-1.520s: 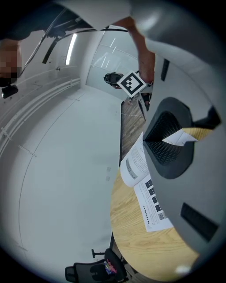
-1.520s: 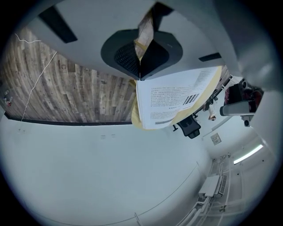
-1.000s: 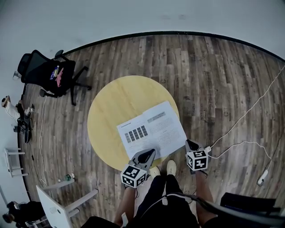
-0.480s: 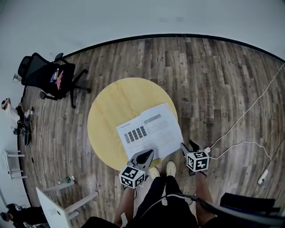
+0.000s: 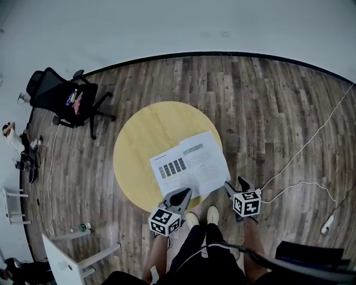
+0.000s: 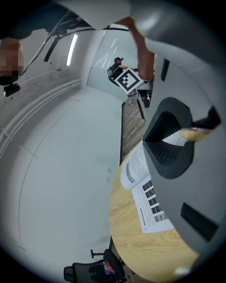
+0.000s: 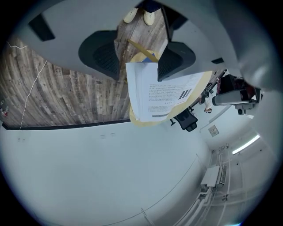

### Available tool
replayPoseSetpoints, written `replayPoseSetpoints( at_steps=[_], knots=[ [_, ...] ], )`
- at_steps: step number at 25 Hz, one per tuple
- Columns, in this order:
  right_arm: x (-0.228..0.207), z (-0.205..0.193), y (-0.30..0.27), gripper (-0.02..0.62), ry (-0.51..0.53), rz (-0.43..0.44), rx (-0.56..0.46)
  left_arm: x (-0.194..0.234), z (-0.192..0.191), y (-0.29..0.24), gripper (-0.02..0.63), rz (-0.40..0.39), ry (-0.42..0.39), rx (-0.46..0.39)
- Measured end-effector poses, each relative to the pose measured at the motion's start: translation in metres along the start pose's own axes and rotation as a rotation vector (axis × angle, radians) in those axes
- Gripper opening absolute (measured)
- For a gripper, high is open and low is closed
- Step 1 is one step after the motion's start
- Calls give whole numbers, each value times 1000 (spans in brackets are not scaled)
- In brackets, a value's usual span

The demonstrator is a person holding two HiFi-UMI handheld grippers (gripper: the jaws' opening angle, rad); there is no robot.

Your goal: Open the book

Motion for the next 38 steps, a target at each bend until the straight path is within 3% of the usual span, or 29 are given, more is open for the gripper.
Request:
replayPoseSetpoints(
  at_steps=[6,14,30,38],
  knots=[
    [24,17,22,251,63,19,-55,-3,6,26,0,18,-8,-49],
    [67,47,58,25,154,-14,-161,-4,21,72,2,60,-26,-136],
    [208,103,95,5,354,151,-317,9,66,187,2,214,-77,-347],
    [266,116,110,5,462,218,-369,20,64,240,0,297,-64,-434]
  ],
)
Point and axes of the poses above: the fingertips, and each gripper's own axes: y backward along the fingers, x to its left, z out of its top, the point moved 4 cm from there along y, backward along the fingers, and after that the axes turned 7 degrees about x, right-handed, at the moved point
